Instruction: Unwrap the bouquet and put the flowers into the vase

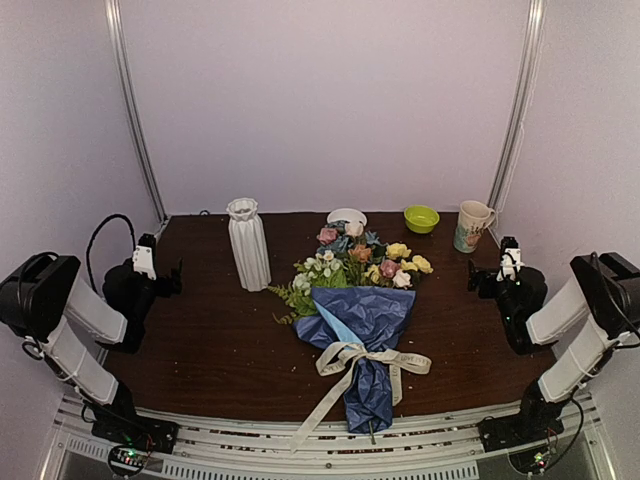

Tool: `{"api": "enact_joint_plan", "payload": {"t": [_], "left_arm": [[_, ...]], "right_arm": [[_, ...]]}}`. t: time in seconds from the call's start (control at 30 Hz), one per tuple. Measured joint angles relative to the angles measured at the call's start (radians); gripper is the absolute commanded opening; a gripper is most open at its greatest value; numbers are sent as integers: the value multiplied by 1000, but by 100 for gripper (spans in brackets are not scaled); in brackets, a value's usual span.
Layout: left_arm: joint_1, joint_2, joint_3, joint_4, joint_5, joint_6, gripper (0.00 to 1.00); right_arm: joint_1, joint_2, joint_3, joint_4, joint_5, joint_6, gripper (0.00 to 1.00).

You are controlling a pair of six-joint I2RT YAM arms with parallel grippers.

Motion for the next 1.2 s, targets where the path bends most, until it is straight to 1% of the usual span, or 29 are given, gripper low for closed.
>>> {"api": "enact_joint_plan", "payload": {"t": [0.2, 0.3, 0.4, 0.5, 0.57, 0.73, 0.83, 0.9, 1.0, 1.1, 1.2], "left_arm": [[0, 0, 0, -2, 0, 0, 99], [0, -13, 1, -28, -13, -1, 99], [0, -62, 12, -95, -40, -6, 99], [0, -168, 39, -202, -58, -8, 99], [0, -254, 79, -304, -67, -9, 99], [0, -416, 311, -673, -120, -45, 99], [-1, -501, 480, -896, -173, -135, 99], [-1, -560, 570, -1019, -179, -192, 99], [-1, -653, 684, -1191, -176, -280, 99], [-1, -712, 771, -1349, -170, -369, 99], [-1, -732, 856, -1519, -158, -463, 99]], "right_arm": [[0, 0, 0, 0, 1, 1, 100], [0, 0, 0, -6, 5, 3, 100], [0, -5, 0, -20, 6, 3, 100], [0, -57, 2, -77, 5, 3, 100], [0, -139, 24, -169, 16, 4, 100], [0, -390, 167, -442, 35, 27, 100], [-2, -536, 310, -642, 65, 129, 100], [-5, -601, 398, -740, 74, 211, 100], [-12, -648, 513, -875, 45, 332, 100], [-13, -640, 603, -994, 8, 425, 100], [-8, -635, 629, -1100, 3, 495, 100]]}}
